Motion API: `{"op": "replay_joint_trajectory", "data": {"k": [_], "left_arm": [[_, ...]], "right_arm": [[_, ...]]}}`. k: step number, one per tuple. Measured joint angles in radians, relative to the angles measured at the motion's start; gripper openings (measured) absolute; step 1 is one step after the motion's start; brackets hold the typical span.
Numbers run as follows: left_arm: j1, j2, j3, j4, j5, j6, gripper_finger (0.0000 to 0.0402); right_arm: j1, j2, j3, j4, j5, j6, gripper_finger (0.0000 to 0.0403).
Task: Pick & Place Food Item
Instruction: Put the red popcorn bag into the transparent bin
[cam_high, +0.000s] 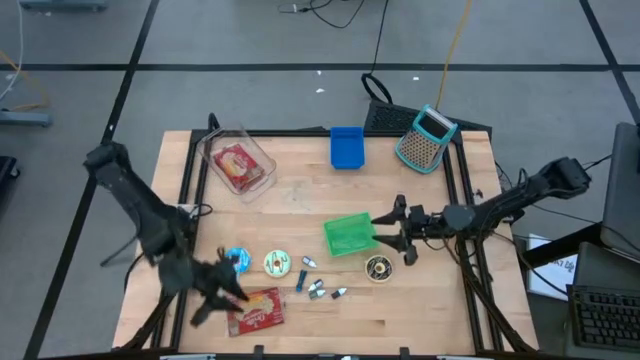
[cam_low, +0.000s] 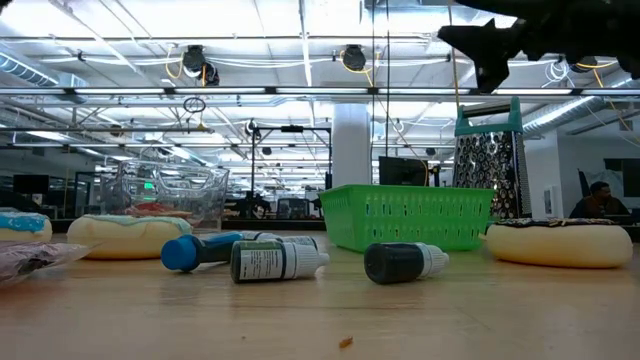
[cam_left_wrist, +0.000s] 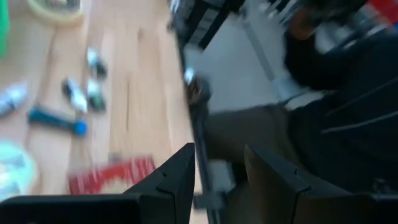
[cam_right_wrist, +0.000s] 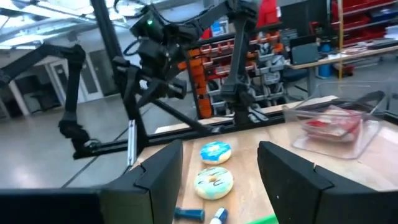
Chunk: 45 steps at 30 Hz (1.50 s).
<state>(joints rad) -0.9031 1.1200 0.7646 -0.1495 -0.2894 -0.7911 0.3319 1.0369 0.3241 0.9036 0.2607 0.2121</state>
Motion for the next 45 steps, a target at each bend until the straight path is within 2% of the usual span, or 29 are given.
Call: {"op": "replay_joint_trajectory", "data": {"k": [5,8,12,15,17,24,29,35,39,45], "left_arm": [[-0.105,0.184,0.052,-0.140,-0.046,-0.310,0.0140],[-0.139,0.288,0.051,-0.182,0.009,-0.477,0.0140],[-0.151,0.402,0.051,-0.194,0.112,-0.581,0.0140],[-0.150,0.459,0.062,-0.212,0.163,-0.602,0.0140],[-0.150,0.484,0.067,-0.245,0.160,-0.624,0.0140],[-0.148,0.553,0.068,-0.296,0.088,-0.677,0.0140],[-0.146,0.564,0.066,-0.263,0.018,-0.597,0.0140],[-0.145,0.566,0.065,-0.272,0.009,-0.575,0.0137],[-0.145,0.568,0.065,-0.290,-0.001,-0.573,0.0105],[-0.145,0.569,0.064,-0.298,-0.003,-0.552,0.0012]], "right_arm": [[0.031,0.022,0.000,0.026,0.001,-0.015,0.0196],[0.044,0.030,0.000,0.047,0.002,-0.020,0.0196],[0.054,0.031,0.000,0.060,0.002,-0.044,0.0196],[0.056,0.031,0.001,0.071,0.002,-0.048,0.0196],[0.056,0.031,0.001,0.072,0.002,-0.048,0.0196],[0.056,0.031,0.001,0.073,0.001,-0.048,0.0196],[0.056,0.031,0.001,0.073,0.000,-0.044,0.0196],[0.056,0.031,0.001,0.073,0.000,-0.045,0.0196],[0.056,0.031,0.001,0.073,0.000,-0.045,0.0196],[0.056,0.031,0.001,0.072,0.000,-0.045,0.0196]]}}
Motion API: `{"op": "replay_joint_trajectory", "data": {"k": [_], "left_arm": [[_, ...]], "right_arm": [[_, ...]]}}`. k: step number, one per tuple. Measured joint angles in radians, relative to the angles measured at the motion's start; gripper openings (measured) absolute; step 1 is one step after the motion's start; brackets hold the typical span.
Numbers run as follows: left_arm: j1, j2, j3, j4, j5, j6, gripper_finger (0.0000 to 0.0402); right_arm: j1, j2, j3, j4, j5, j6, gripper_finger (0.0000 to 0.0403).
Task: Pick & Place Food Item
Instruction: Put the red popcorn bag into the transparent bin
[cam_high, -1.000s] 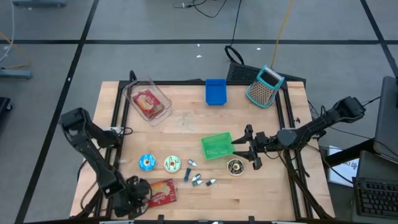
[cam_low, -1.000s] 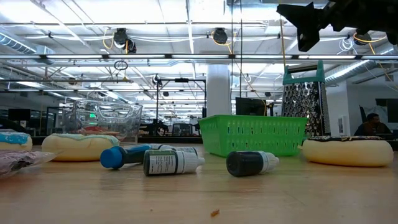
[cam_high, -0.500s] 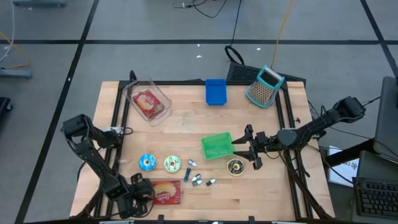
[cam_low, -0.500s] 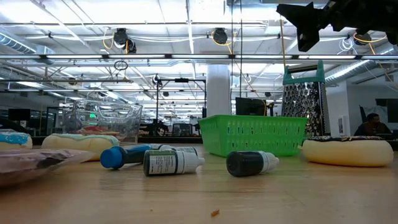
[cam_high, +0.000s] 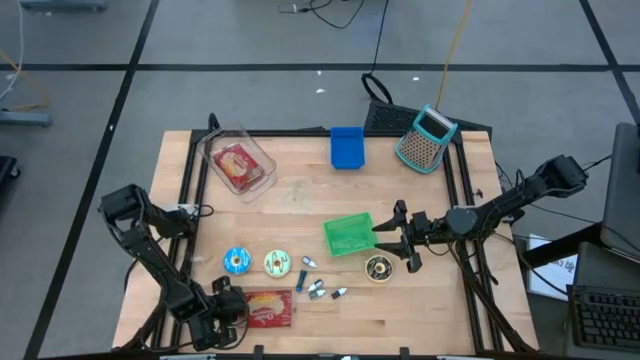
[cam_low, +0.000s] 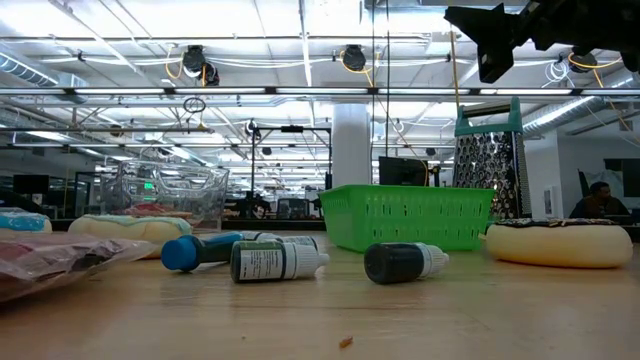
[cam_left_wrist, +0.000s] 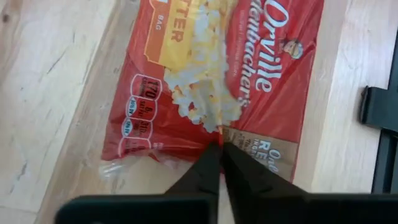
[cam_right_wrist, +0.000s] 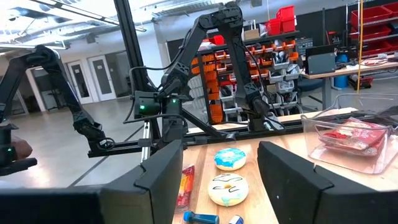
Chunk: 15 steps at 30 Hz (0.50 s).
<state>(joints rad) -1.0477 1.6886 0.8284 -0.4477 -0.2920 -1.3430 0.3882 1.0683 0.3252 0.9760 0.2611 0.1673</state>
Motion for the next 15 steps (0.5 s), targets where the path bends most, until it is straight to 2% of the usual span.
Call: {"op": "replay_joint_trajectory", "data": {"k": [5,15], "left_arm": [[0.000,0.001,0.010,-0.015,0.000,0.004,0.0004],[0.007,-0.033,0.145,-0.231,-0.058,0.032,0.0001]], "right_arm": [[0.000,0.000,0.000,0.000,0.000,0.000,0.0196],[0.000,0.000,0.000,0.000,0.003,0.000,0.0196]]}}
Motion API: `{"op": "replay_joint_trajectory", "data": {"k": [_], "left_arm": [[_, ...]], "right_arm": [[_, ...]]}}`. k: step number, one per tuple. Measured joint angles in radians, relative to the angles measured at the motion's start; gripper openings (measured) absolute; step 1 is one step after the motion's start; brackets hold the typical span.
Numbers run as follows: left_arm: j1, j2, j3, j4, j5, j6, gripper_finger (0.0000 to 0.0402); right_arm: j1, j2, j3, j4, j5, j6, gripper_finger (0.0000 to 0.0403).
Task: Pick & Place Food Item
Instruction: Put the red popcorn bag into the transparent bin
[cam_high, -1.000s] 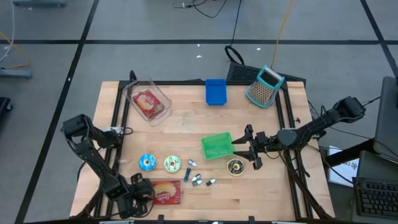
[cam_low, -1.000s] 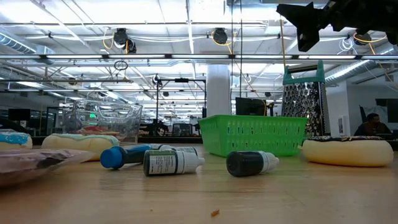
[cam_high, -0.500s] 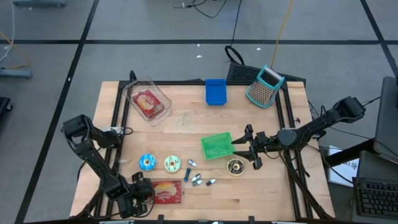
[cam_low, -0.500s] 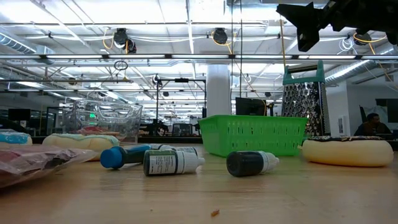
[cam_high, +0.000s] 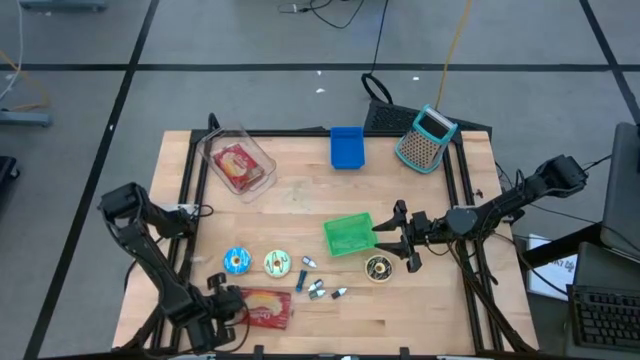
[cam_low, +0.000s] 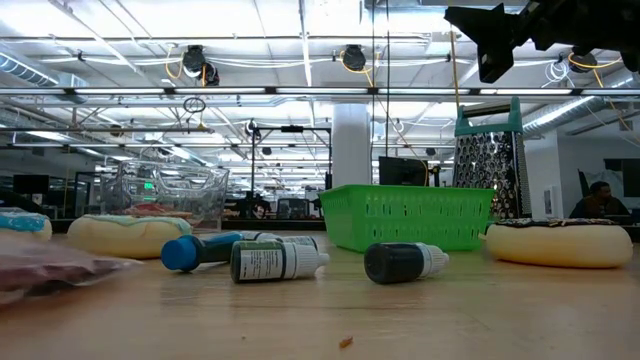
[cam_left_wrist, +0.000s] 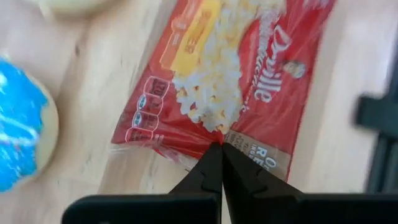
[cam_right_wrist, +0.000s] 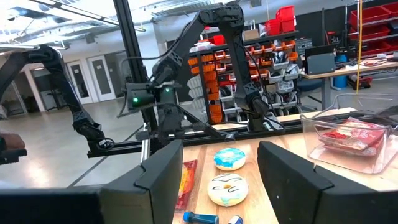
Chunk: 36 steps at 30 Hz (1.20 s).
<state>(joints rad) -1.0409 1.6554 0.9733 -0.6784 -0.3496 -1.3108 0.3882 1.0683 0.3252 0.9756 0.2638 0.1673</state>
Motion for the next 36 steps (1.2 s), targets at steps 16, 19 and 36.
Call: {"op": "replay_joint_trajectory", "data": {"k": [16,19,36], "left_arm": [[-0.003,-0.186,0.059,-0.030,-0.336,0.082,0.0000],[-0.003,-0.225,0.059,-0.027,-0.403,0.116,0.0000],[0.031,-0.403,0.060,-0.028,-0.863,0.336,0.0000]], "right_arm": [[0.000,0.000,0.000,-0.001,0.000,0.000,0.0196],[0.000,0.000,0.000,-0.001,0.000,0.000,0.0196],[0.000,0.000,0.000,-0.001,0.000,0.000,0.0196]]}}
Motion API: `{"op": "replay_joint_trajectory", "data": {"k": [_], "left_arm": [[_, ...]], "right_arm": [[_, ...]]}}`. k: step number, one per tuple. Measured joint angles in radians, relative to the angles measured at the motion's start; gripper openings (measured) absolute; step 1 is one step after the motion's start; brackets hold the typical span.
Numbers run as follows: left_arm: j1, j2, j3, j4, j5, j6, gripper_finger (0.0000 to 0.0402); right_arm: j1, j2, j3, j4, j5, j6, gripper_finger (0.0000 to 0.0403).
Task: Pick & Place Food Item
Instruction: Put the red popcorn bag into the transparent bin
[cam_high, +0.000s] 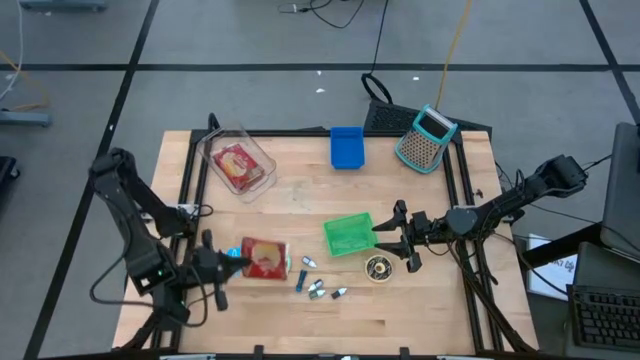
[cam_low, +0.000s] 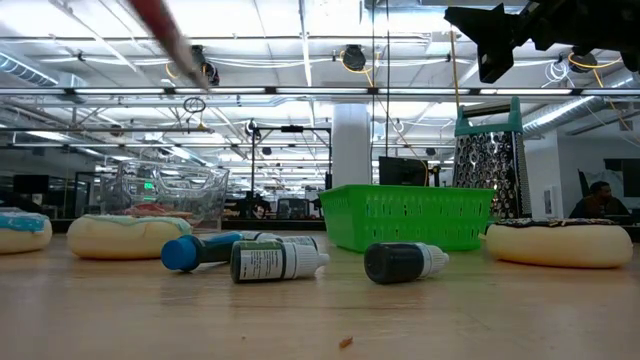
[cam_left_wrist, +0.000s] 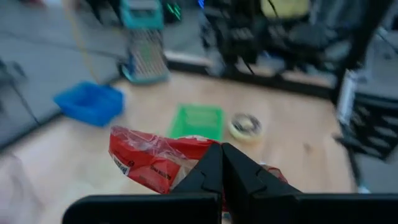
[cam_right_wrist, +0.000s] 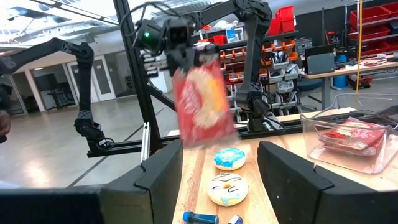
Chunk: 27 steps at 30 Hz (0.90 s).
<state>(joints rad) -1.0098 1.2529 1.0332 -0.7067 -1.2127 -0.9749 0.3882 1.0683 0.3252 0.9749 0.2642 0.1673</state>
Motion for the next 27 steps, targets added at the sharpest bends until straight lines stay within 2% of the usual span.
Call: {"op": "replay_joint_trajectory", "data": {"k": [6,11,15,27], "left_arm": [[0.090,-0.069,0.000,0.000,-0.182,0.117,0.0000],[0.192,-0.107,0.001,-0.002,-0.272,0.181,0.0000],[0.279,-0.126,0.001,-0.039,-0.336,0.171,0.0000],[0.571,-0.130,-0.001,-0.500,-0.356,-0.351,0.0000]], "right_arm": [[0.000,0.000,0.000,0.000,0.000,0.001,0.0196],[0.000,0.000,0.000,0.000,0.000,0.003,0.0196],[0.000,0.000,0.000,0.000,0.000,-0.001,0.0196],[0.000,0.000,0.000,0.001,0.000,-0.015,0.0196]]}}
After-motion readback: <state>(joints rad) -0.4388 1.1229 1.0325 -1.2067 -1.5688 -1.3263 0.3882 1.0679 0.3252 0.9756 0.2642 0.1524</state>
